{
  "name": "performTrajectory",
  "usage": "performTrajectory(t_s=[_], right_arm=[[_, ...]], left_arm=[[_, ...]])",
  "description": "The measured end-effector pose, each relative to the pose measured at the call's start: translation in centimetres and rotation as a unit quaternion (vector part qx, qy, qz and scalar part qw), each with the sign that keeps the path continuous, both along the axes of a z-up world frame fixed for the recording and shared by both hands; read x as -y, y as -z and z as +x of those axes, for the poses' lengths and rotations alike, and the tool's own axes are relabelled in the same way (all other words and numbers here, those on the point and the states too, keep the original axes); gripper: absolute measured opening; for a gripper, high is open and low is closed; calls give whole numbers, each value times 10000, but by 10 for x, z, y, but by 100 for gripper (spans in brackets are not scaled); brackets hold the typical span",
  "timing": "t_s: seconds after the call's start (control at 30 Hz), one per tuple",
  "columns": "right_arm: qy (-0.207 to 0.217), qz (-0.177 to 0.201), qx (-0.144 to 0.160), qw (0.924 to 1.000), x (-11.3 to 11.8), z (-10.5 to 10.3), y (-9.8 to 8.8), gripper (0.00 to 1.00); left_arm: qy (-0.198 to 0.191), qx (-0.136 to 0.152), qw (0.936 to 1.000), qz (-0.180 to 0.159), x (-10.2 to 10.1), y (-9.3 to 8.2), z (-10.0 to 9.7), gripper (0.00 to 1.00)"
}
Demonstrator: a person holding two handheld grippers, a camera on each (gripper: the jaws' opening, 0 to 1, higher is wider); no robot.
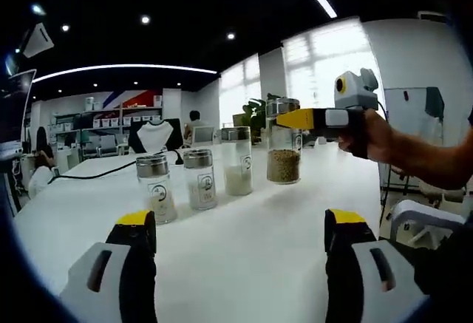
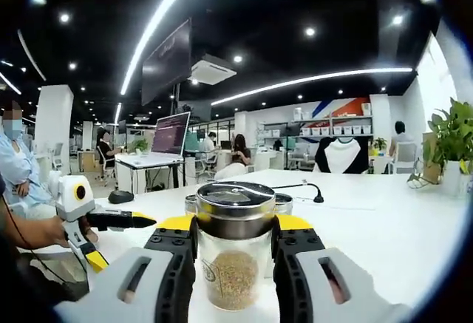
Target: Rotate the seasoning bottle until the label or dispensing opening points toward the visible target arrow and the bottle remains upright within the marked orientation range
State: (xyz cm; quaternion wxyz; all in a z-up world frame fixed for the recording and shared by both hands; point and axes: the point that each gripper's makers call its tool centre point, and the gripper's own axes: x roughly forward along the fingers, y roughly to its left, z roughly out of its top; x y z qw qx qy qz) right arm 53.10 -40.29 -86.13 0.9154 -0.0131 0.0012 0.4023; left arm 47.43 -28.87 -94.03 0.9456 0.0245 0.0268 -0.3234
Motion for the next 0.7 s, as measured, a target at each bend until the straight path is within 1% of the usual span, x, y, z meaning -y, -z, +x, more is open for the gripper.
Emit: performTrajectory(t_s=[0.07,0.3,0.47,0.57,0.7], right_arm=[[-5,-85,25,10000,2,3,1,37],[-13,-151,99,9998,13,14,1,37],[-122,-91,148,9998,19,20,1,37],[-169,-94,102,9998,22,25,4,37],[-96,-64,50,9999,32,36,10,37]], left_arm=[[-2,5,10000,-17,-1,-1,0,100],[-30,1,10000,36,-3,0,0,100],[-38,-7,10000,56,-4,0,0,100],[-36,-65,9999,88,-5,3,1,100],[-34,-69,9999,110,-5,4,1,100]])
